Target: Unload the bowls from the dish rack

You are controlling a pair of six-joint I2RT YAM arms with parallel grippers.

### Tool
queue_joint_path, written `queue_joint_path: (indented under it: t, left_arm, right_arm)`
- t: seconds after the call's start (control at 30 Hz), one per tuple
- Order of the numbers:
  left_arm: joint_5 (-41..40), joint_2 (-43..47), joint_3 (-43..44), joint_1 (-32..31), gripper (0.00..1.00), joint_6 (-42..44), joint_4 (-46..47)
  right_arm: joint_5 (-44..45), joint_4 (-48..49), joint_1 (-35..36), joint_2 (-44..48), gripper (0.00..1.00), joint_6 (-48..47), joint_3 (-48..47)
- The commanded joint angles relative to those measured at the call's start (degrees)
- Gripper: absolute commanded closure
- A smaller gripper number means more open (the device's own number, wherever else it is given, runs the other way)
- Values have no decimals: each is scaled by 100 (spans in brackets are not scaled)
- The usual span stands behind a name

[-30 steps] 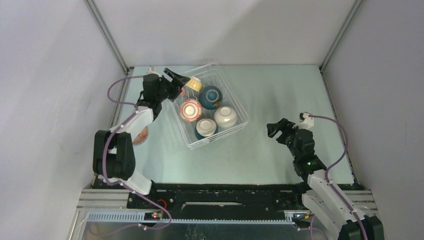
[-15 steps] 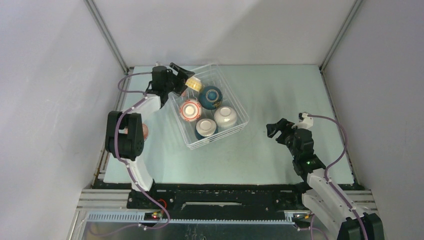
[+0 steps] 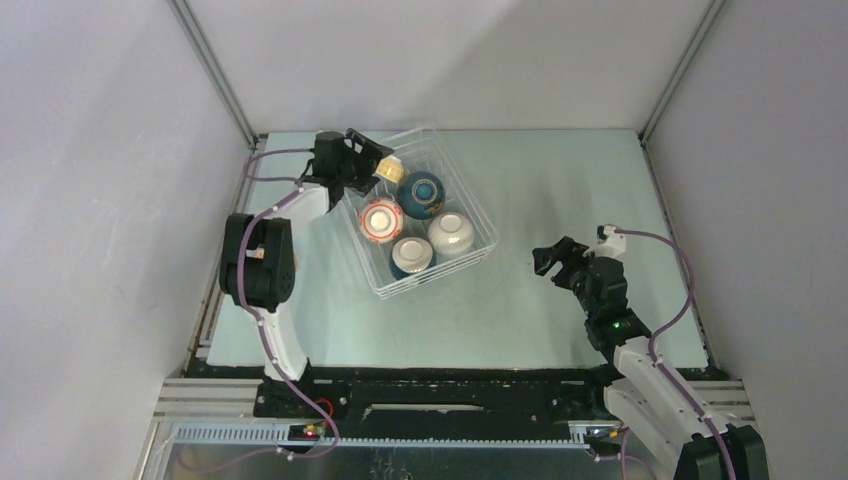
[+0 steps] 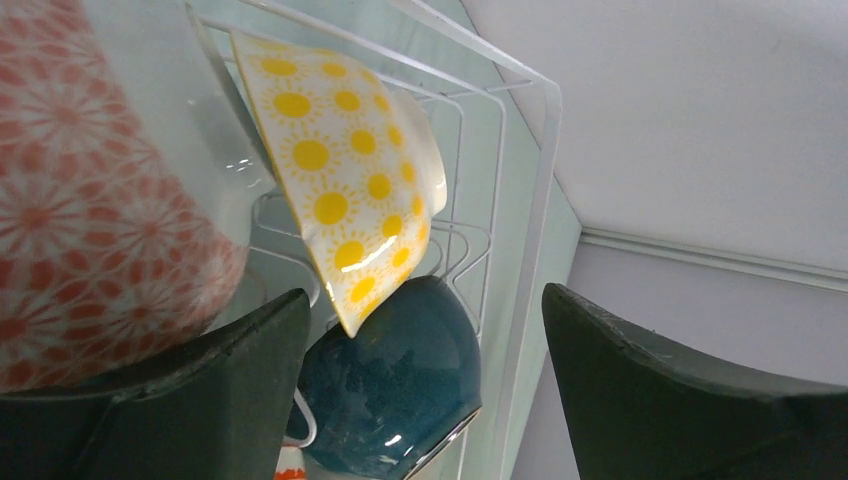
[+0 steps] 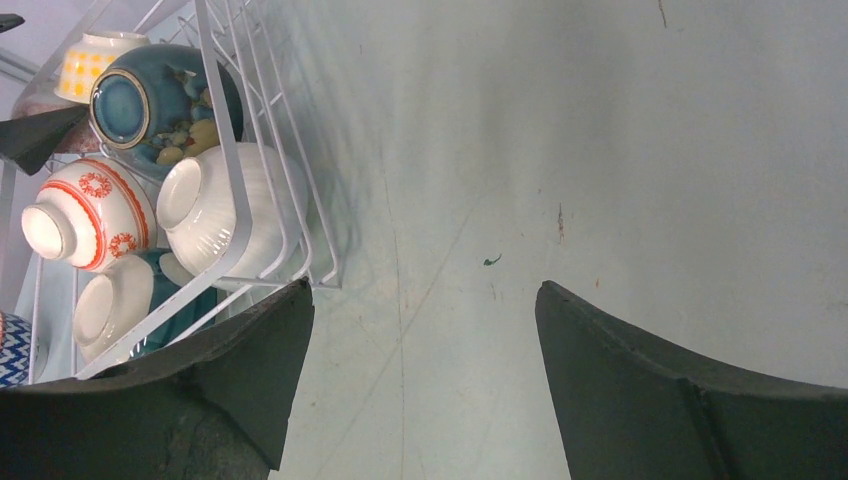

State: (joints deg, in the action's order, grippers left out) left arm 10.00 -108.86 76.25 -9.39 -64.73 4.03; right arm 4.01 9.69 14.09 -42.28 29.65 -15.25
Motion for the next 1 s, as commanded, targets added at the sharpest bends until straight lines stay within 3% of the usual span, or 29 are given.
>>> queue_joint_path:
  t: [0.0,0.17,0.4,0.77,0.83,0.97]
  left_arm:
    - [-70,-232,504,-39,7,-115,-8]
    - [34,-445,713,-46,16,-5,54]
    - [66,-660,838,-37,20,-108,130]
    - [70,-846,993,-41,47,-179,336]
    - [51,-855,1027,-37,48,-154,349]
    - [80,-906,1130,-37,63,-99,415]
  right_arm:
    - [61,226,41,-22,11,-154,-141]
    - [52,241,42,-34,11,-144,-137]
    - [41,248,42,-42,11,-136,-137]
    - [39,270,36,-78,11,-140,-137]
    - [37,270,34,-74,11,-142,-142]
    - [38,269,33,-78,11,-145,-138]
